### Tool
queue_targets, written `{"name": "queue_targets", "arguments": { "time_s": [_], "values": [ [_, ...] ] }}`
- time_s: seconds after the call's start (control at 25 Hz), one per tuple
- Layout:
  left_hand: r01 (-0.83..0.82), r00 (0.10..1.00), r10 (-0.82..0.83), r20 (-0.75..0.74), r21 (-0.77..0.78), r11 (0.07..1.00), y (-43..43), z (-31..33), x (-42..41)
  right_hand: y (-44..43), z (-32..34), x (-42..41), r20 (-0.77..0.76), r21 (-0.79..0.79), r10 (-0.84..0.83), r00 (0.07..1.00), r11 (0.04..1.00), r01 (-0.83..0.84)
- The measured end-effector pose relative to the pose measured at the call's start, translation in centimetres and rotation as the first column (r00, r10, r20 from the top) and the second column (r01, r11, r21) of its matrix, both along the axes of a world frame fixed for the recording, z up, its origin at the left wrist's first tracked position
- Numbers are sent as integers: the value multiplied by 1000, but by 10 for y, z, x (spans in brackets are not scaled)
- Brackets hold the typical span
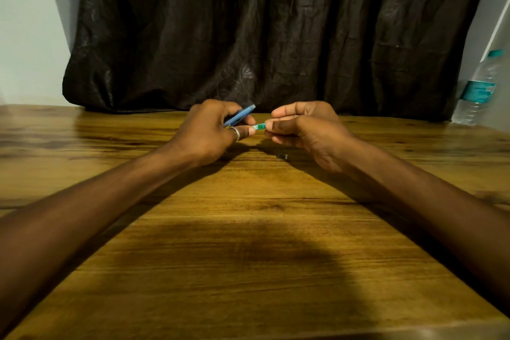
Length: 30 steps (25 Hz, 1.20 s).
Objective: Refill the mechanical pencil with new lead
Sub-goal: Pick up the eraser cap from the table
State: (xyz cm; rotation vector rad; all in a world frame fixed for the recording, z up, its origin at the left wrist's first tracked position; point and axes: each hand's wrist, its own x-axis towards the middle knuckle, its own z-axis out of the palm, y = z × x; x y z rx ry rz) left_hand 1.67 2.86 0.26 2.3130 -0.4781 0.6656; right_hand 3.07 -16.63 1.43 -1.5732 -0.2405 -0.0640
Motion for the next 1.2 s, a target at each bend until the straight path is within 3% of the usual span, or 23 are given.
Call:
{"name": "queue_targets", "arguments": {
  "time_s": [0.48, 0.96, 1.2],
  "values": [
    [-65, 993, 51, 102, 133, 989, 0, -1, -5, 3, -4, 4, -1, -2, -32, 999, 999, 32],
    [22, 958, 23, -285, 154, 988, 4, -9, 7, -9, -3, 12, 113, -227, -175, 978, 954, 197],
    [32, 931, -4, -366, 72, 997, 5, -9, 10, -10, -4, 16, 124, -247, -181, 976, 947, 207]
  ]
}}
